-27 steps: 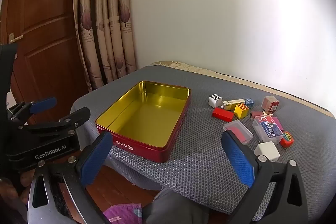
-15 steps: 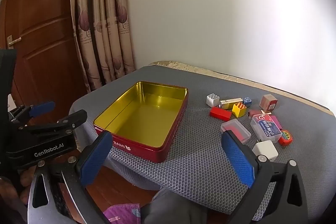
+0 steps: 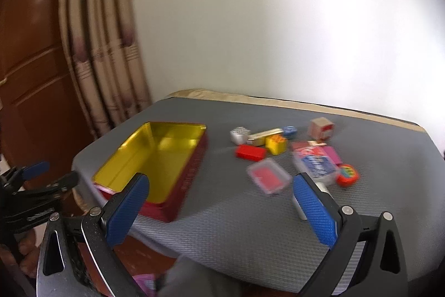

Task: Organize rigid objects
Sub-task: 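Move both tools toward the scattered objects beside the tin, then grasp the clear red case with left tool while right grasps white charger, then lower the clear case into the tin with left tool while right places charger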

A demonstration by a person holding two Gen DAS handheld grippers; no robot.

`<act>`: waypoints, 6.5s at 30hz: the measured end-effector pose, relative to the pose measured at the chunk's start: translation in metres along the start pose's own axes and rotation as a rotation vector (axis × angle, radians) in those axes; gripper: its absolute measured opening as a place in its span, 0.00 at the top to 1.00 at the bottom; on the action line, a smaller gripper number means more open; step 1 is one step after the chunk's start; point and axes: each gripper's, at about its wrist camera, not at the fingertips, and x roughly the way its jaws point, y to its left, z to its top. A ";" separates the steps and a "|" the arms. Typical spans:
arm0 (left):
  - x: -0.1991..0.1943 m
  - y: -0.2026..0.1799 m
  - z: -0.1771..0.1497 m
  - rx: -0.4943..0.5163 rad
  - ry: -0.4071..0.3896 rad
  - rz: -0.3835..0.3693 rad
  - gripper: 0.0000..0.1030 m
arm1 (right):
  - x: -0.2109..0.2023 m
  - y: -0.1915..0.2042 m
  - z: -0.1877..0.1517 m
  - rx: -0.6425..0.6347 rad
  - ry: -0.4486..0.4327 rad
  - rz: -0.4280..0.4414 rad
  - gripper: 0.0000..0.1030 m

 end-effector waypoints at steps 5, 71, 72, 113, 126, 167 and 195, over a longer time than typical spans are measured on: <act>0.002 -0.008 -0.003 0.031 0.006 -0.005 0.16 | -0.005 -0.058 -0.002 0.070 -0.005 -0.116 0.00; 0.182 -0.236 0.050 -0.166 0.663 -0.344 0.46 | 0.022 -0.260 -0.071 0.370 0.256 -0.137 0.00; 0.176 -0.234 0.049 -0.156 0.652 -0.353 0.46 | 0.023 -0.253 -0.068 0.345 0.259 -0.114 0.00; 0.101 -0.109 0.088 -0.182 0.448 -0.375 0.46 | 0.121 -0.122 -0.051 0.069 0.494 0.136 0.54; 0.172 -0.036 0.100 -0.191 0.435 -0.163 0.46 | 0.104 -0.093 -0.034 0.052 0.460 0.187 0.54; 0.226 -0.020 0.097 -0.006 0.387 -0.161 0.44 | 0.131 -0.025 0.019 0.014 0.435 0.312 0.54; 0.146 0.030 0.050 -0.159 0.392 -0.116 0.37 | 0.287 0.122 0.038 -0.089 0.551 0.344 0.52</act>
